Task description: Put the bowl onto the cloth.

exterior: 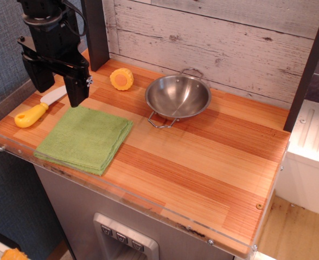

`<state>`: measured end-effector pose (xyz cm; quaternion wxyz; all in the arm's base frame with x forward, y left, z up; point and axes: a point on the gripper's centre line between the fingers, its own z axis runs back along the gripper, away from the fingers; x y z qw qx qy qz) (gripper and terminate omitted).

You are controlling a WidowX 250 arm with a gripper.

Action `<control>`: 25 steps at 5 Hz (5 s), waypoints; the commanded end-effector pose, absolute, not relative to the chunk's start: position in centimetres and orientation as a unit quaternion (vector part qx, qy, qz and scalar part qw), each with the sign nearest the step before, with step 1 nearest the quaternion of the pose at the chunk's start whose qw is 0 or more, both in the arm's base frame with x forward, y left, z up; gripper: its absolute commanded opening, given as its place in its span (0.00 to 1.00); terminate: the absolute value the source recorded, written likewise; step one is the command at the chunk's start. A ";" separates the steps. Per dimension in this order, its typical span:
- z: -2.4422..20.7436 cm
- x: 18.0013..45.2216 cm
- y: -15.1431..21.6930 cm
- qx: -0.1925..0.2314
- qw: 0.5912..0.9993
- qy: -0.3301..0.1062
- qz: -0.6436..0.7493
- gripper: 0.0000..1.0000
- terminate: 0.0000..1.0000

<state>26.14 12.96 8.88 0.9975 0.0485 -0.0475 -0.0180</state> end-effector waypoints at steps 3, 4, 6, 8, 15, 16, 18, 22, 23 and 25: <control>9.6 30.0 11.5 0.059 0.996 -0.067 0.001 1.00 0.00; 10.2 32.0 10.3 0.059 0.995 -0.081 0.015 1.00 0.00; 8.4 35.9 8.1 0.038 0.994 -0.081 0.057 1.00 0.00; 5.7 36.9 5.7 0.047 0.990 -0.111 0.077 1.00 0.00; 7.3 36.2 3.9 0.016 0.990 -0.129 0.056 0.00 0.00; 9.7 34.7 3.4 0.005 0.989 -0.142 0.037 0.00 0.00; 11.7 29.9 8.1 0.052 0.991 -0.113 0.041 0.00 0.00; 7.3 26.0 16.2 0.081 0.991 -0.045 0.091 0.00 0.00; 6.4 25.8 15.3 0.075 0.993 -0.036 0.082 0.00 0.00; 7.7 26.0 14.5 0.079 0.992 -0.061 0.075 0.00 0.00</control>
